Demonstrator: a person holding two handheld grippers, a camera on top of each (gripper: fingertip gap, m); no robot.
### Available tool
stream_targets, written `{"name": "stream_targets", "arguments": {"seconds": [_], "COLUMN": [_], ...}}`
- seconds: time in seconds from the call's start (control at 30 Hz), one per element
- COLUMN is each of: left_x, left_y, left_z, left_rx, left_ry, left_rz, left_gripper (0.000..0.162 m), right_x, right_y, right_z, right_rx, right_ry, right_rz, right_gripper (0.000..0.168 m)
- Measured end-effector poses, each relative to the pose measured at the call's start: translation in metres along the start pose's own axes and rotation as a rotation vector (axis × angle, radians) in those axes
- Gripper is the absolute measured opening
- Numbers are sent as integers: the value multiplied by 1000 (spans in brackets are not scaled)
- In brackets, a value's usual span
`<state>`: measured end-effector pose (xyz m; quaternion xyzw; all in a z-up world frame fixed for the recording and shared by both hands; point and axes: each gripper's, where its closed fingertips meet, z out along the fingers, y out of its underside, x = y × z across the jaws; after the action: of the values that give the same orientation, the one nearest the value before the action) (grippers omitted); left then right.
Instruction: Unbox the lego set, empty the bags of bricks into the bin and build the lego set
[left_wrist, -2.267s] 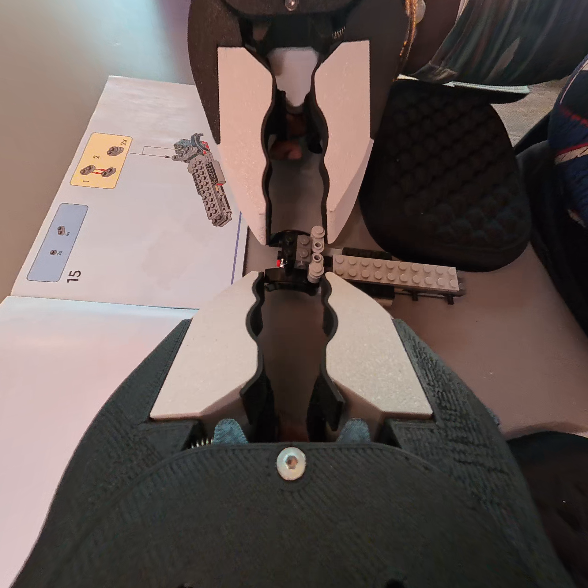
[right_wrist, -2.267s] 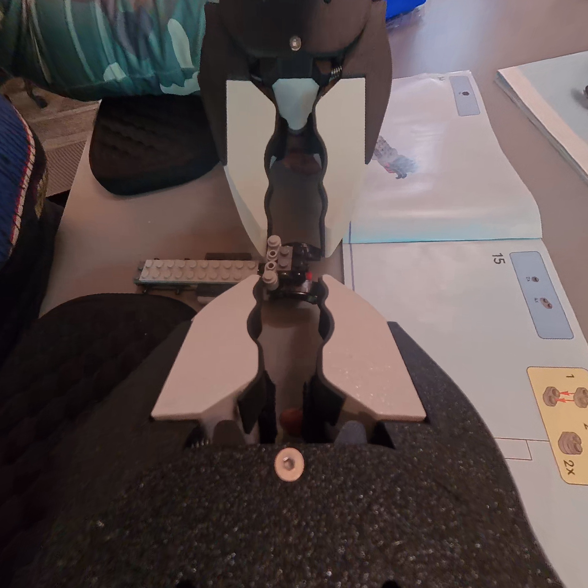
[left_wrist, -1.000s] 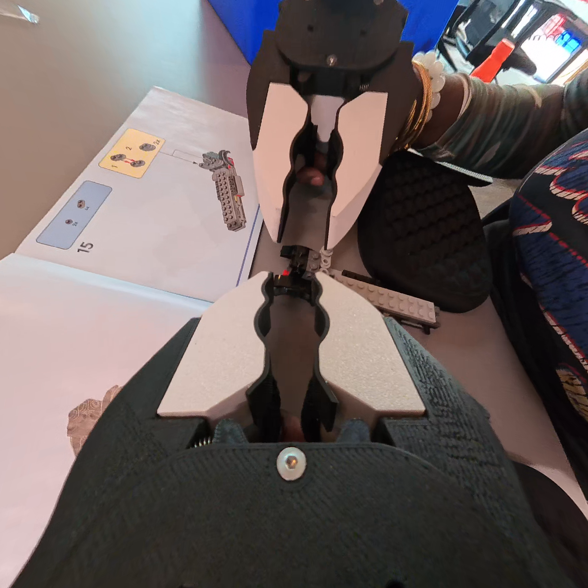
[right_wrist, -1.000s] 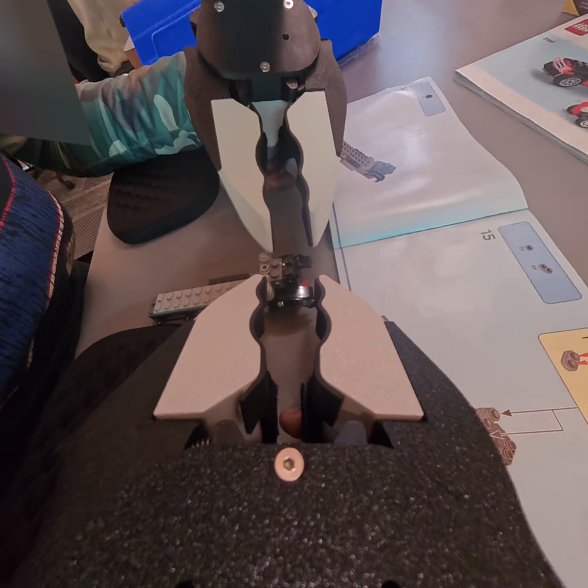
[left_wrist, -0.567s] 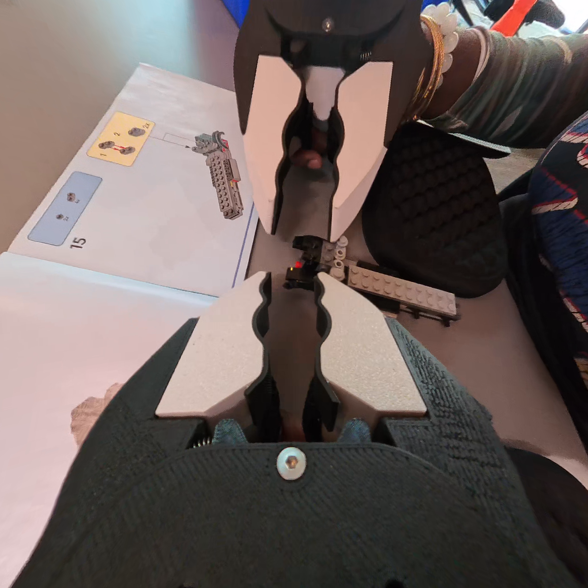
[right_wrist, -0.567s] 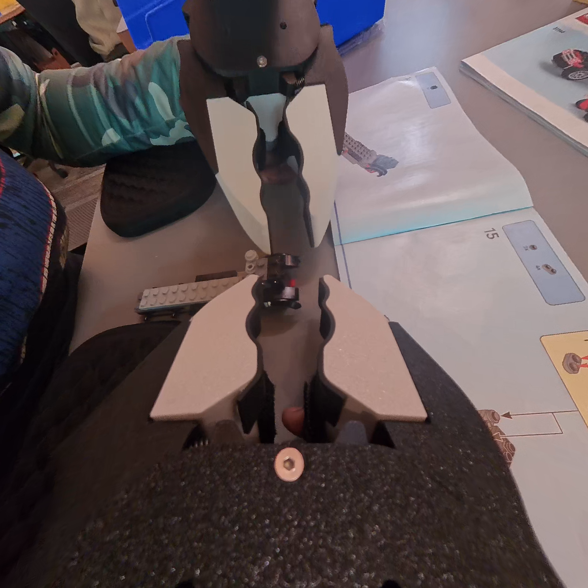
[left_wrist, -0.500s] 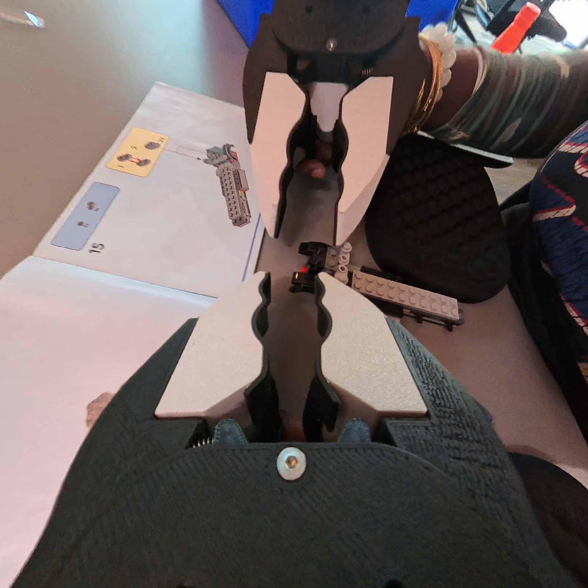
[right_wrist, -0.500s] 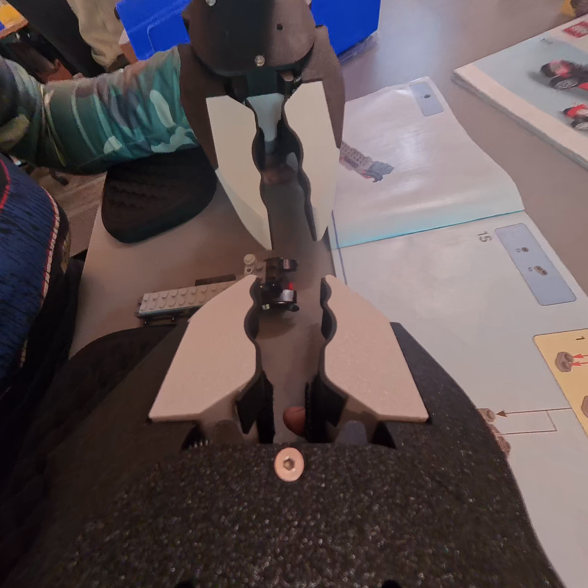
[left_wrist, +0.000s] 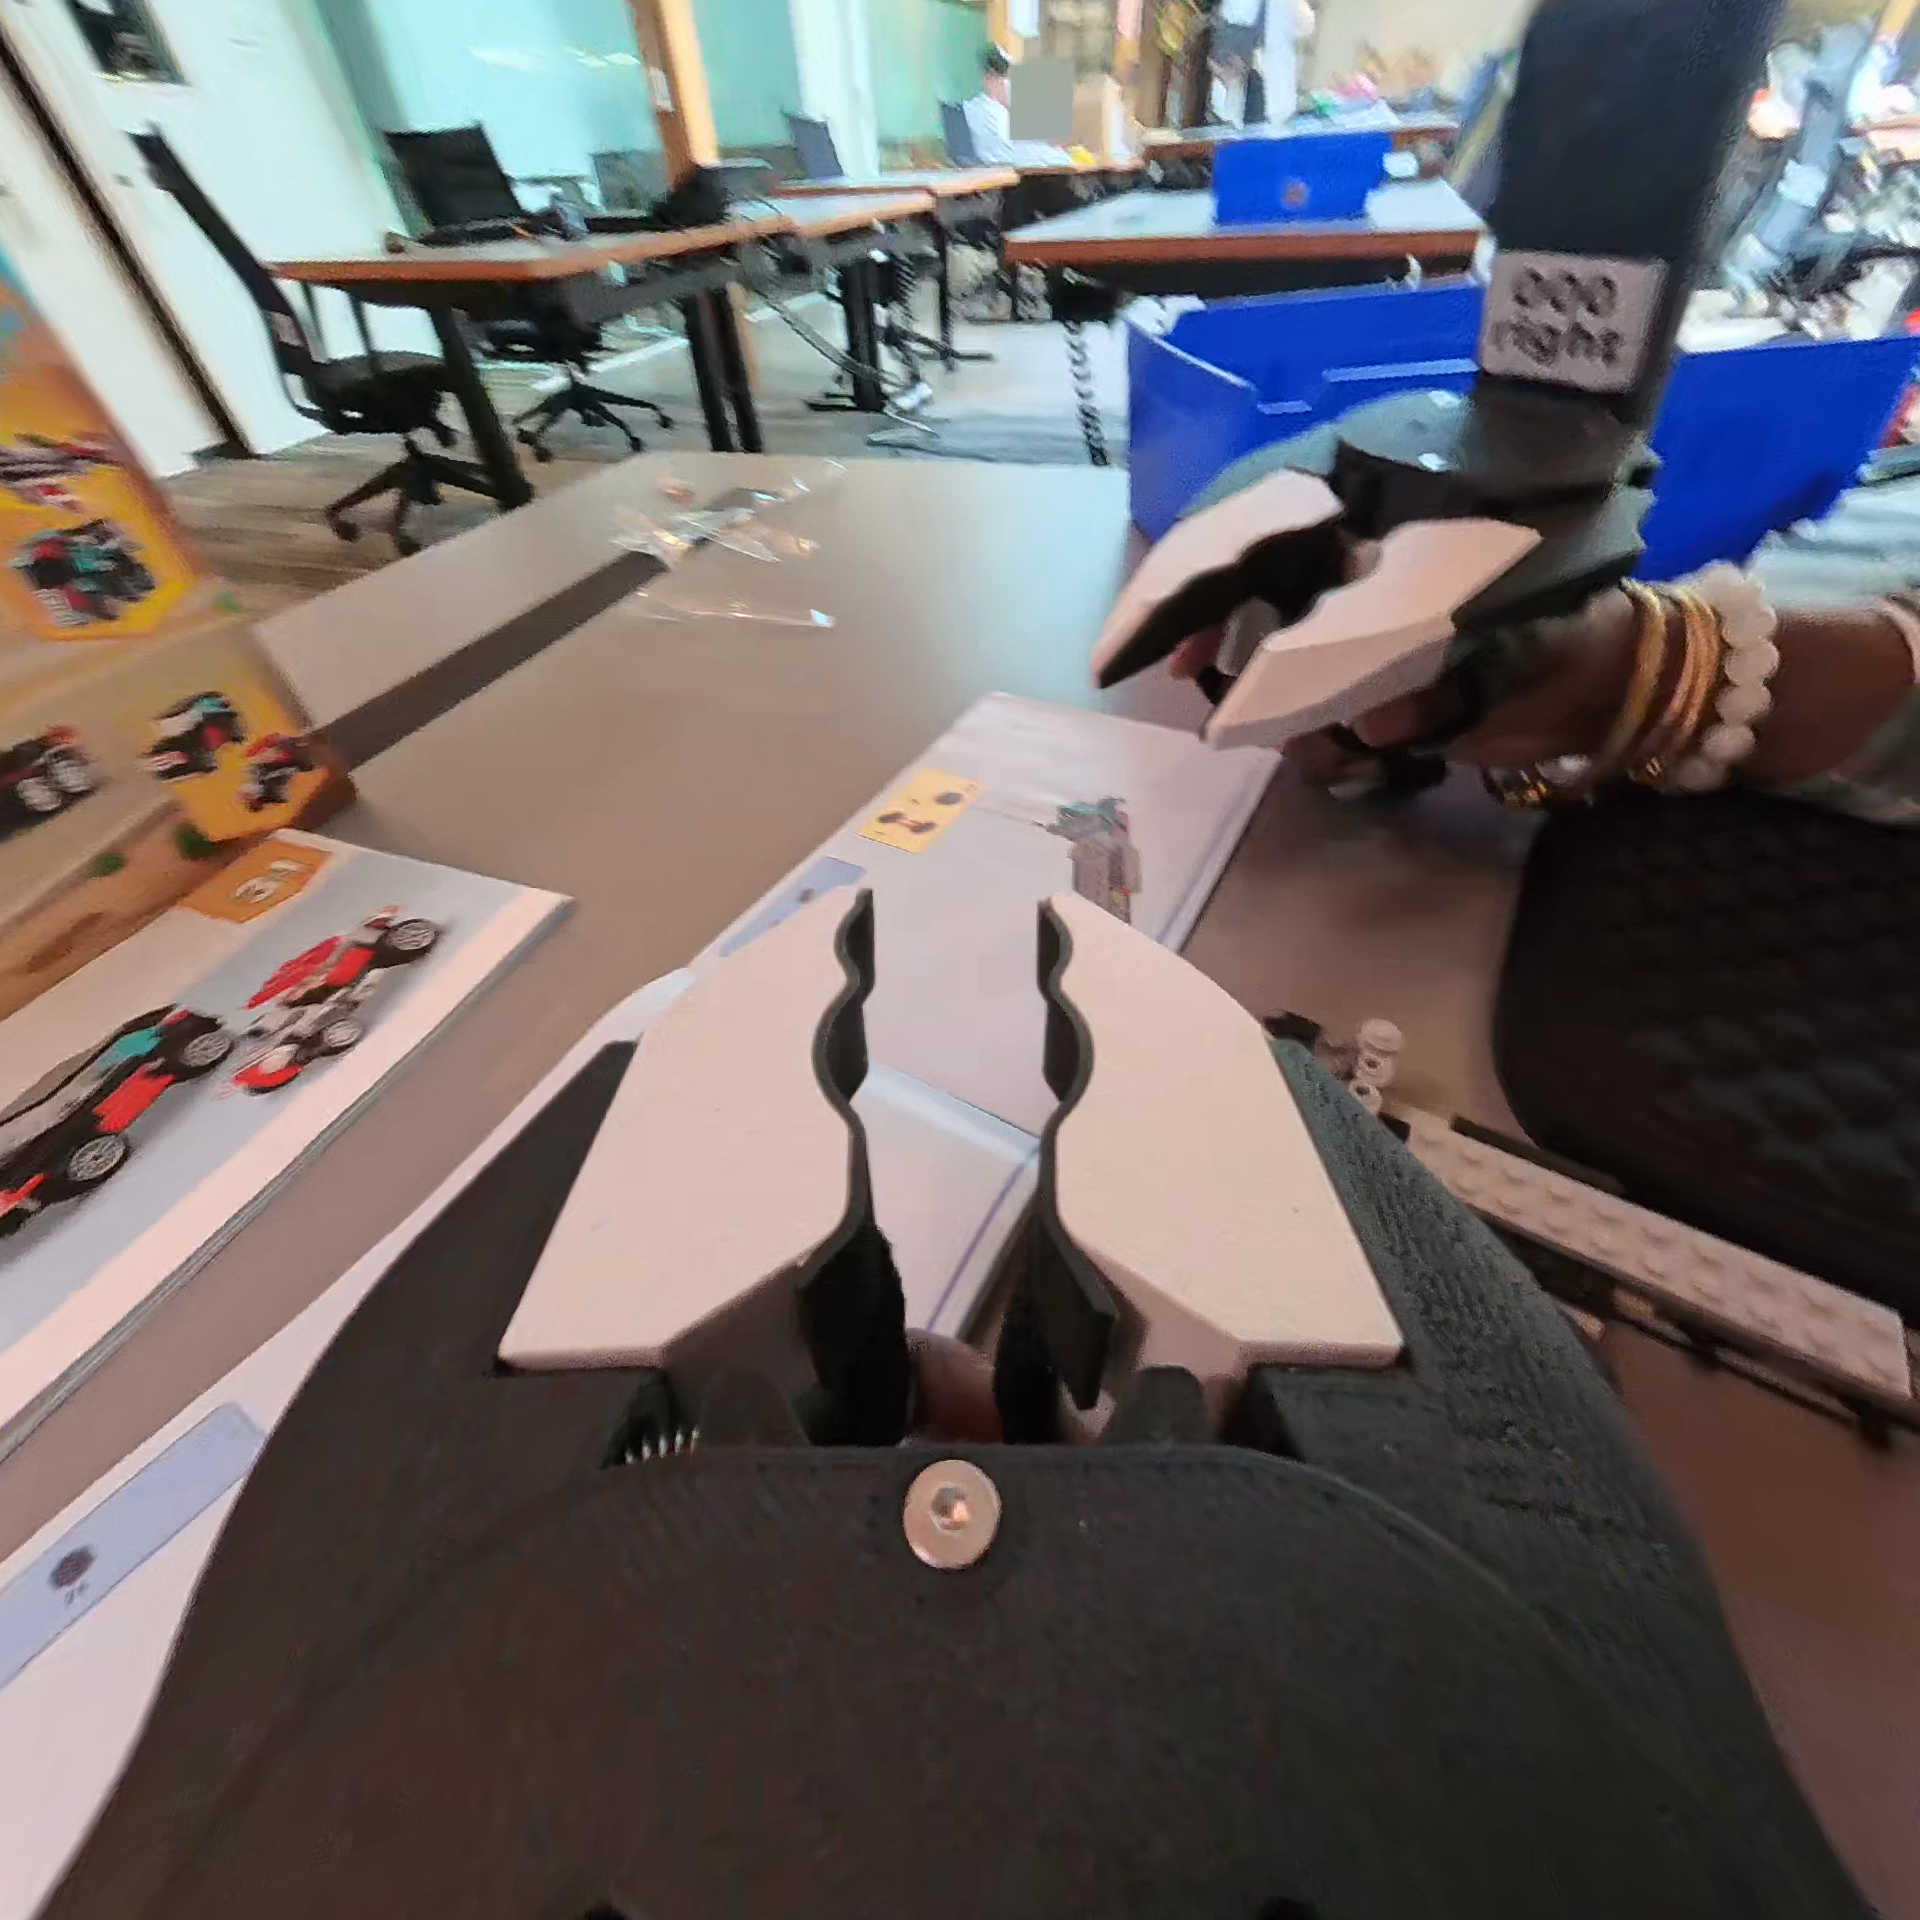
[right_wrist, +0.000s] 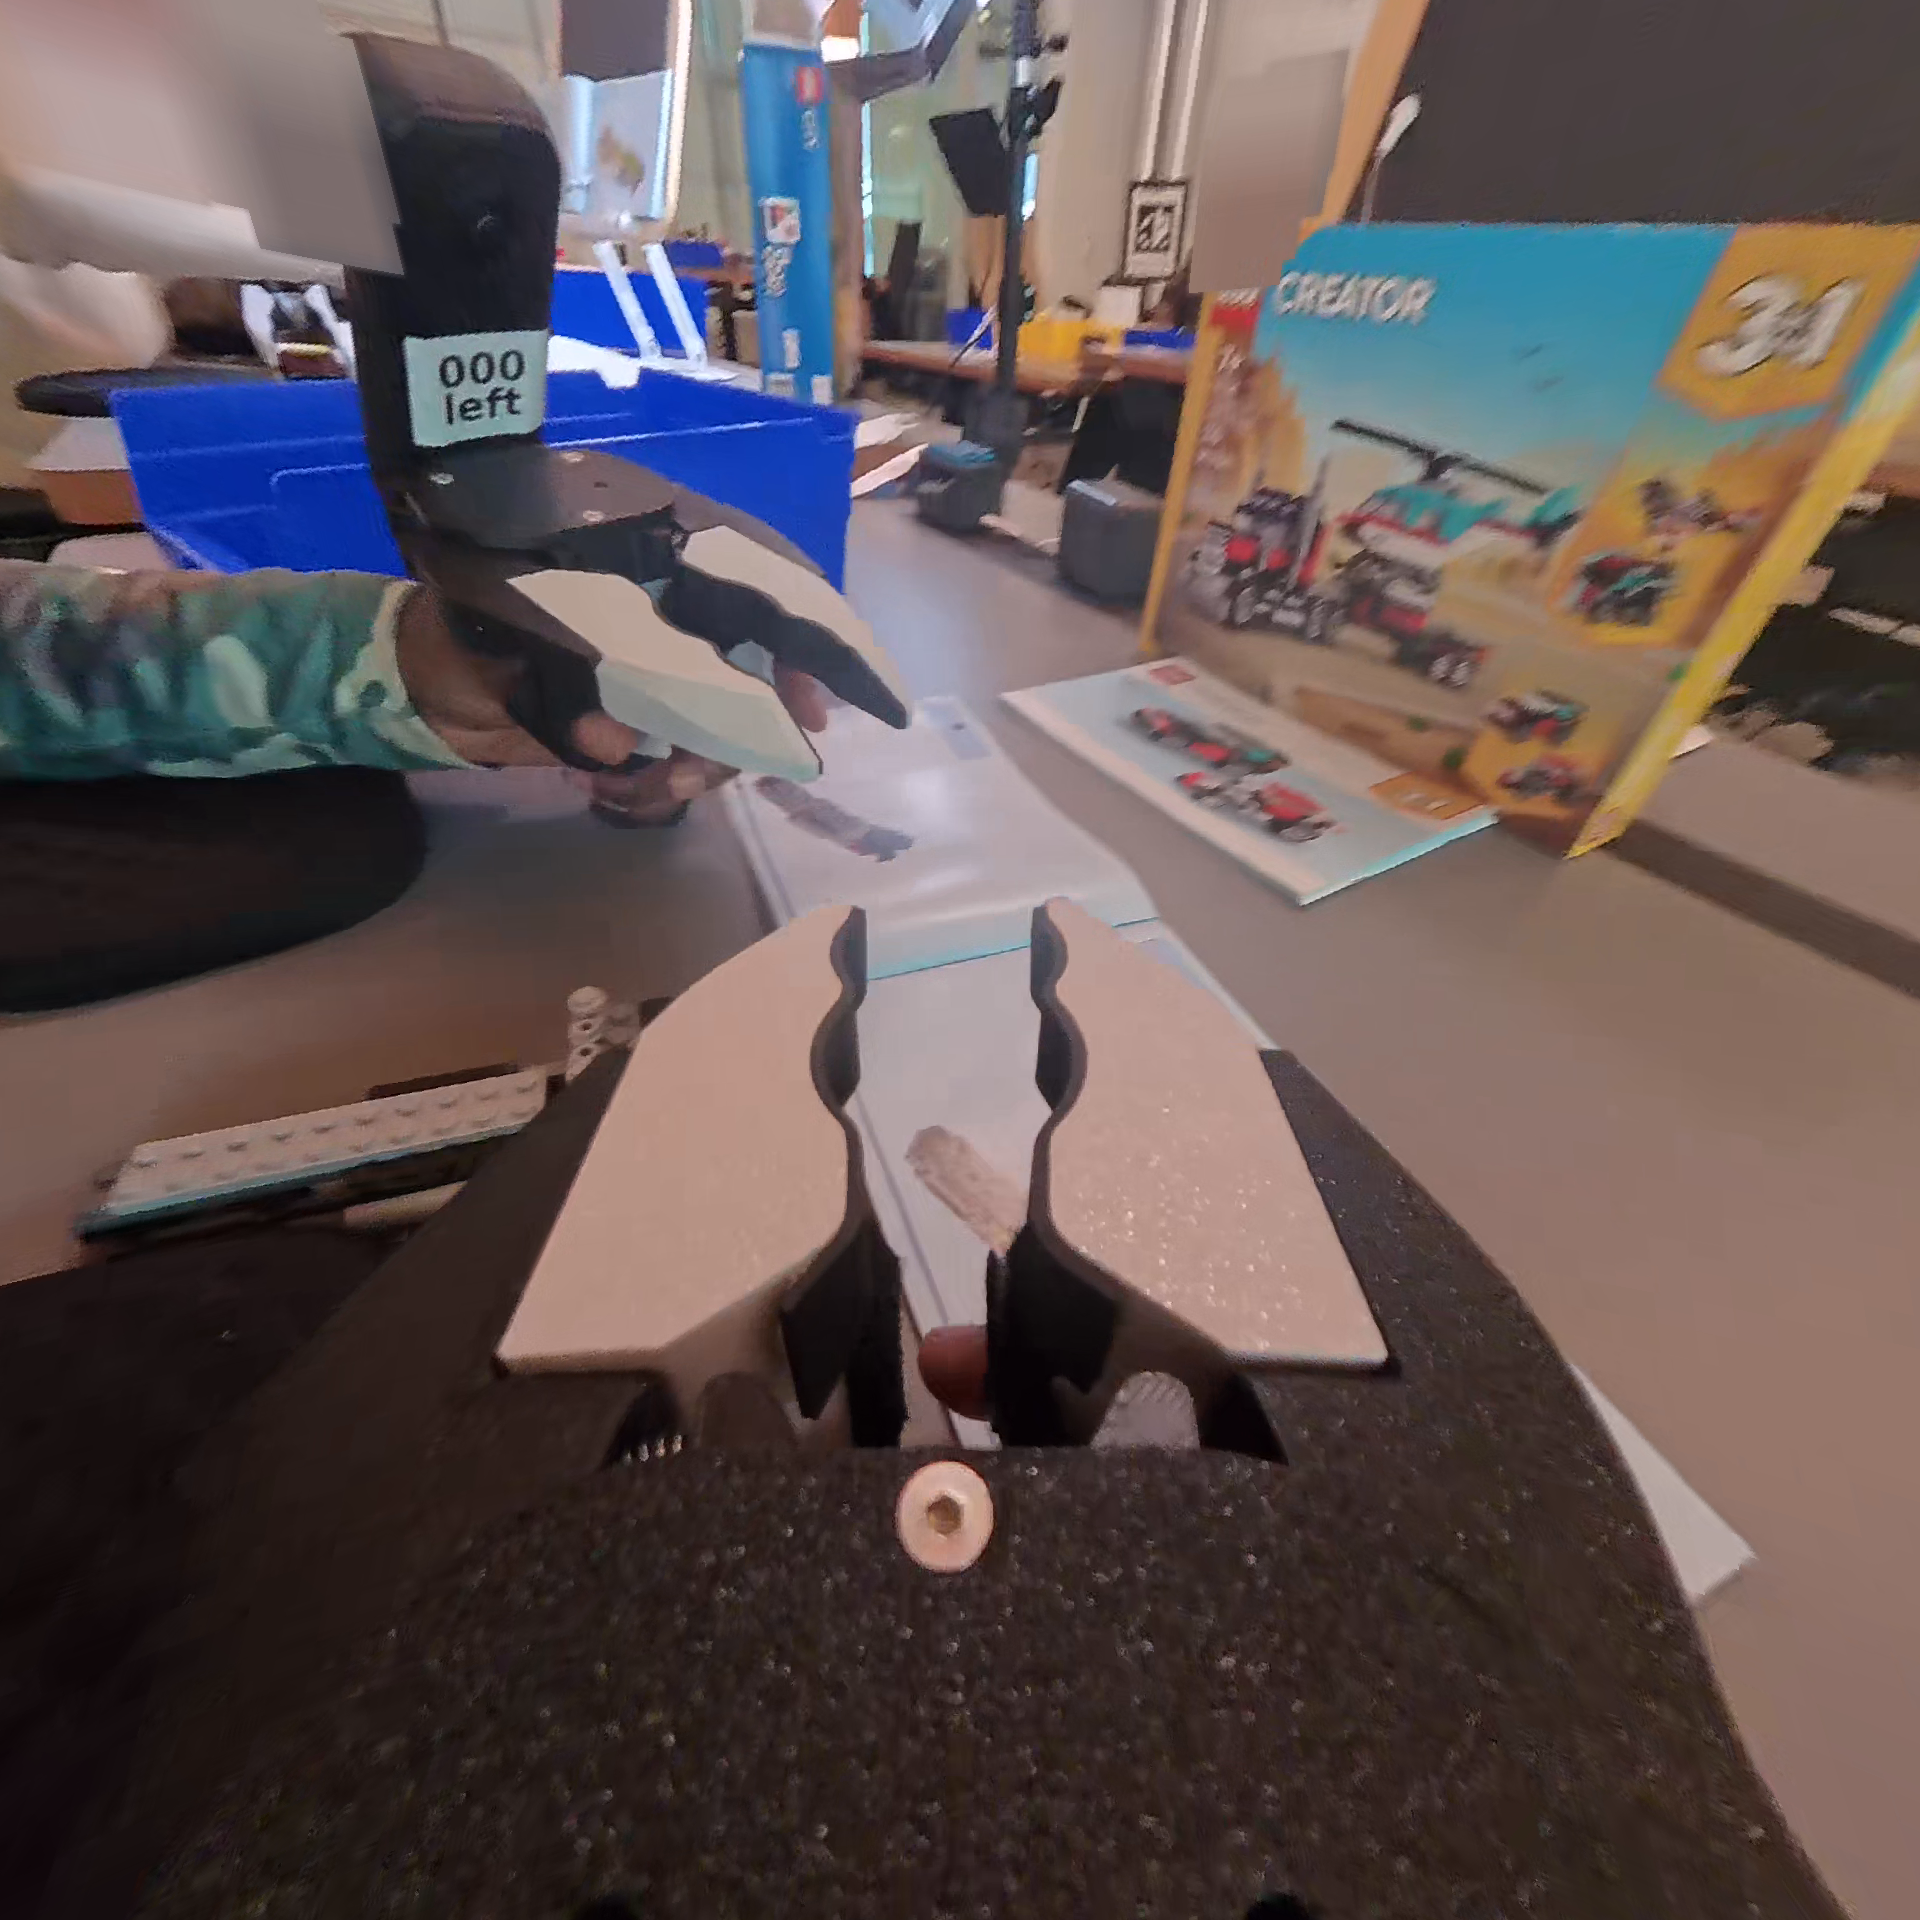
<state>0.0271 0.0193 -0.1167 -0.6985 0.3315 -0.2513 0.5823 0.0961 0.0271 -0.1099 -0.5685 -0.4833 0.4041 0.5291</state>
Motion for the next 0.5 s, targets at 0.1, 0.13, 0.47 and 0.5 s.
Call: {"name": "stream_targets", "arguments": {"seconds": [0.1,0.13,0.47,0.5], "left_x": [-13,-15,-18,-19], "left_y": [0,1,2,1], "left_z": [-1,-1,0,-1], "left_rx": [3,3,4,7], "left_ry": [-64,-77,-79,-80], "left_rz": [-70,-81,-99,-109], "left_gripper": [34,35,44,45], "right_x": [8,9,11,12], "right_y": [-1,-1,12,13], "right_z": [-2,-2,7,7], "right_rx": [15,10,-100,-105], "right_ry": [50,58,102,113], "right_rz": [7,7,-98,-95], "right_gripper": [37,39,51,55]}}
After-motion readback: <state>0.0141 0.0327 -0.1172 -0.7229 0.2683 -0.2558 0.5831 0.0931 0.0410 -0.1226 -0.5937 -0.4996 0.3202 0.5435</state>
